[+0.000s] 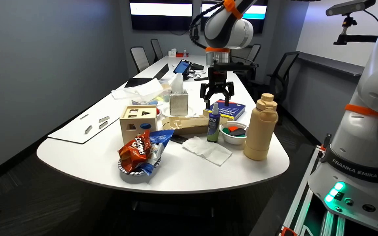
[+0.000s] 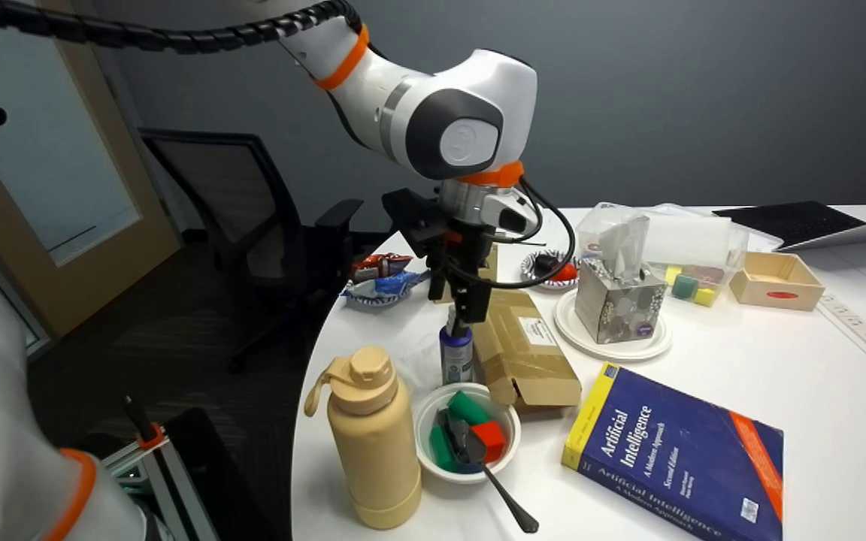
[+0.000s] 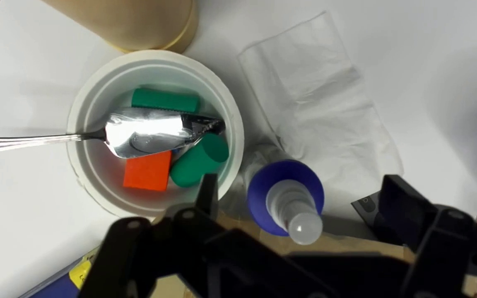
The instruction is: Put the spray bottle on the left side of the tissue
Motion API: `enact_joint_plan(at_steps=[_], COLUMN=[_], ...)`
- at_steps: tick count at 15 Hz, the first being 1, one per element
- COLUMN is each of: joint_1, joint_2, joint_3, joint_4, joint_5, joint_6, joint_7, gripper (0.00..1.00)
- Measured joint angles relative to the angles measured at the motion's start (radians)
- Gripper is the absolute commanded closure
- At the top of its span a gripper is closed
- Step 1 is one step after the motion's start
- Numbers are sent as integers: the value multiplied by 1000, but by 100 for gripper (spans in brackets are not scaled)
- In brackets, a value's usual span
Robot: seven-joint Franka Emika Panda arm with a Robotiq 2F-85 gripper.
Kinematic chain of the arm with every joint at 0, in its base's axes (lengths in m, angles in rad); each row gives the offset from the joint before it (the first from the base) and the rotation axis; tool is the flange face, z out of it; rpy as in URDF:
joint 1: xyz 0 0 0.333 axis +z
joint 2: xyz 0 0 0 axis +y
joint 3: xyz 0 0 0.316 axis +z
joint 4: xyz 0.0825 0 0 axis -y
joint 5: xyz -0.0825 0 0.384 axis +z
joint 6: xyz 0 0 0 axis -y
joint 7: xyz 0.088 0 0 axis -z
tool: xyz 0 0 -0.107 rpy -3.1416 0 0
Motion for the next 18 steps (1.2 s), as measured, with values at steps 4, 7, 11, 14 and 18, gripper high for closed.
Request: enact_joint_plan(at_steps=[4, 7, 11, 14, 18], joint_1=[0, 1, 1, 1, 1], joint_2=[26, 45, 59, 68, 78], joint_3=[-6, -6, -6, -6, -6], joint_4=[7, 8, 10, 14, 26], joint_5=[2, 2, 2, 2, 2], joint_6=[40, 57, 82, 97, 98], joint_7=[0, 0, 0, 0, 0], gripper=[0, 0, 0, 0, 0])
